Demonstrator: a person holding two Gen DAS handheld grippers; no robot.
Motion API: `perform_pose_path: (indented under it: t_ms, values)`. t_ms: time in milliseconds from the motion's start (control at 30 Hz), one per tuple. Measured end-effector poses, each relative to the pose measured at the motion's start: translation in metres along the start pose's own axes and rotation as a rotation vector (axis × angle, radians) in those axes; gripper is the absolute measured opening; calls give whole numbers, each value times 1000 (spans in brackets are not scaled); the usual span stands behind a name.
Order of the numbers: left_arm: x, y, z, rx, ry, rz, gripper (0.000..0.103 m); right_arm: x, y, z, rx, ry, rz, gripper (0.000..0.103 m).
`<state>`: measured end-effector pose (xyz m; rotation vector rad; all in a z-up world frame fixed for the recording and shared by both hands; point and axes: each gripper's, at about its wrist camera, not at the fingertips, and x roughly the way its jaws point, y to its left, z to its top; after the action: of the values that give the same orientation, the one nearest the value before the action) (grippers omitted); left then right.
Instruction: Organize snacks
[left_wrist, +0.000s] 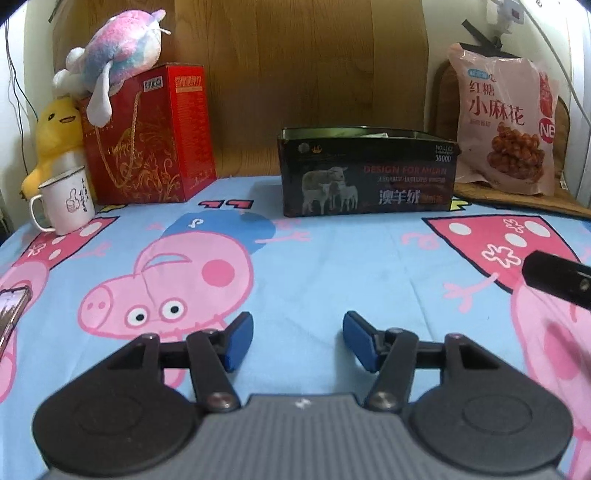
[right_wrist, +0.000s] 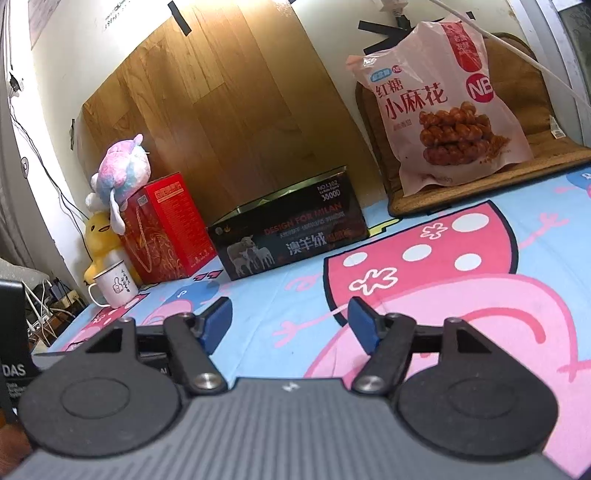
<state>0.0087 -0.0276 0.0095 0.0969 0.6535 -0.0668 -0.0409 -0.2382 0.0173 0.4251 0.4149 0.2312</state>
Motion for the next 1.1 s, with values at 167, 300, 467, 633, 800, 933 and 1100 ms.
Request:
perform_pose_path:
  t_ms: [167, 300, 467, 633, 800, 933, 1100]
  values:
    - [2, -4, 0, 28, -2, 22, 73, 2, -2, 1, 1, 8, -6, 75]
    - [-1, -6, 0, 45, -20, 35, 89, 2, -2, 1, 3, 11, -5, 77]
    - [0, -6, 0, 44, -11, 55, 97, 2, -2, 1, 0, 9, 0, 80]
    - [3, -3, 0, 27, 5, 57, 103, 1, -1, 0, 0, 7, 1, 80]
    - [4, -3, -1, 29, 16, 56, 103, 1, -2, 1, 2, 3, 3, 81]
    - [2, -3, -2, 28, 7, 56, 103, 0, -2, 1, 4, -1, 4, 81]
    - [3, -1, -2, 18, 13, 55, 103, 0, -3, 1, 5, -2, 5, 81]
